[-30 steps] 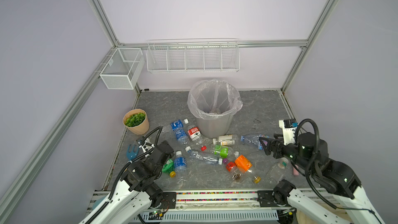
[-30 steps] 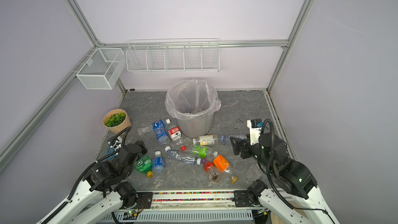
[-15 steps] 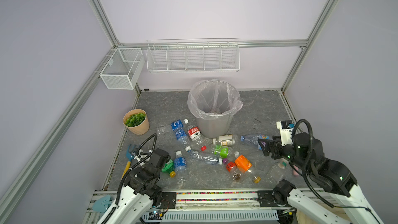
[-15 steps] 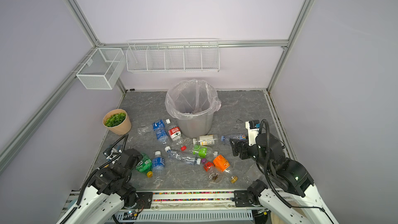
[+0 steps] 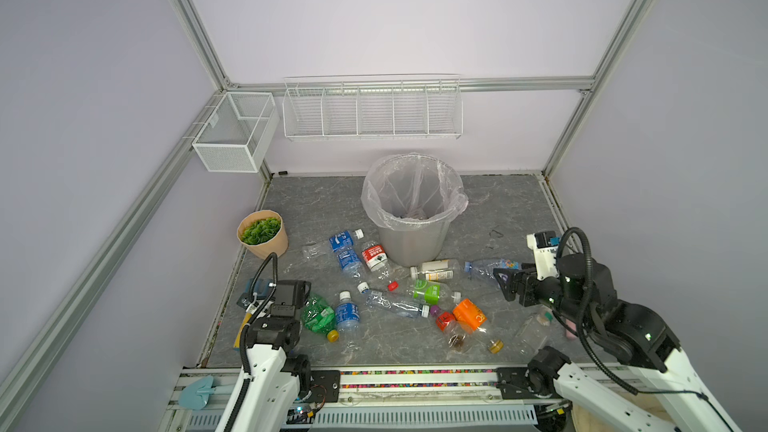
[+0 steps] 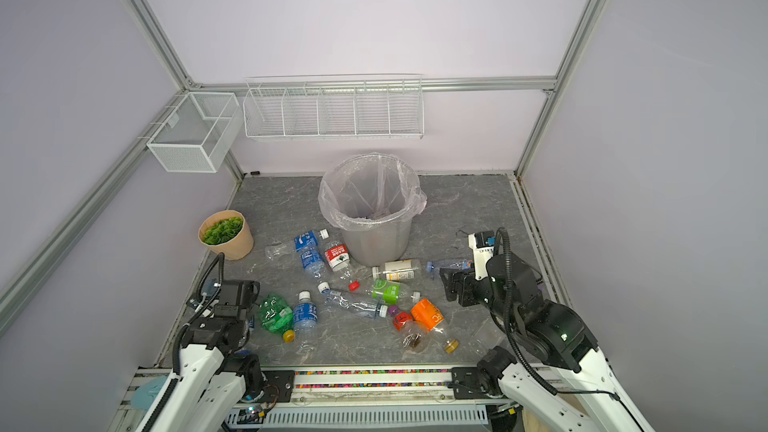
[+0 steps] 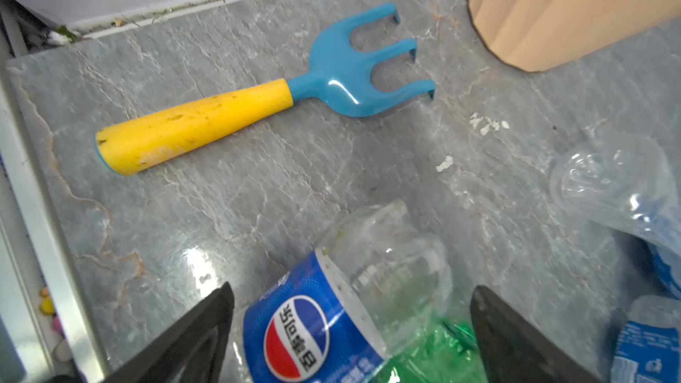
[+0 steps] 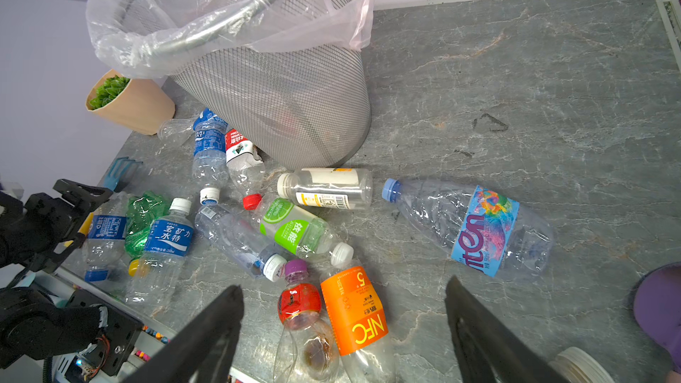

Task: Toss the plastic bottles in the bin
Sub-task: 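Lower the left gripper onto a blue-label Pepsi bottle near the rake, then close the left gripper on the Pepsi bottle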

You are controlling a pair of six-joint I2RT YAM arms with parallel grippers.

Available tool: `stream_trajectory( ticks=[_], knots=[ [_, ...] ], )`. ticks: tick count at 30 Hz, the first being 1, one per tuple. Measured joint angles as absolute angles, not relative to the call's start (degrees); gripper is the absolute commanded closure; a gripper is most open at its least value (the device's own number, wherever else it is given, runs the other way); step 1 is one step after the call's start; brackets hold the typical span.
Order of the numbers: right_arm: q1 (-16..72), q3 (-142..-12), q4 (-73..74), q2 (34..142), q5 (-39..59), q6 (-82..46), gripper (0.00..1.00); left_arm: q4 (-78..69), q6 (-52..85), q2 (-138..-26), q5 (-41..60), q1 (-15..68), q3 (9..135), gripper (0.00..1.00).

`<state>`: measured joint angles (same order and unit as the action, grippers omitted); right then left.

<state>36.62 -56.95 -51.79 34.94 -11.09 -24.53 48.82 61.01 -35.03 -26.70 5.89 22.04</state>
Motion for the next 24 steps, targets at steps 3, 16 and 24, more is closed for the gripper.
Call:
stream_trajectory(
  ticks=[3, 16, 24],
  knots=[
    [36.62, -56.47, -51.64, 34.87, -11.11, -24.88, 0.12, 46.89, 59.24, -35.92, -24.75, 4.82, 21.76, 0.01],
    [36.58, -55.81, -51.66, 34.00, -12.27, -25.26, 0.12, 38.92, 56.10, -40.14, -13.91, 0.64, 18.33, 0.15],
    [36.56, -55.66, -51.77, 33.28, -13.74, -24.99, 0.12, 36.29, 54.92, -41.67, -12.34, 0.62, 18.33, 0.53]
  ],
)
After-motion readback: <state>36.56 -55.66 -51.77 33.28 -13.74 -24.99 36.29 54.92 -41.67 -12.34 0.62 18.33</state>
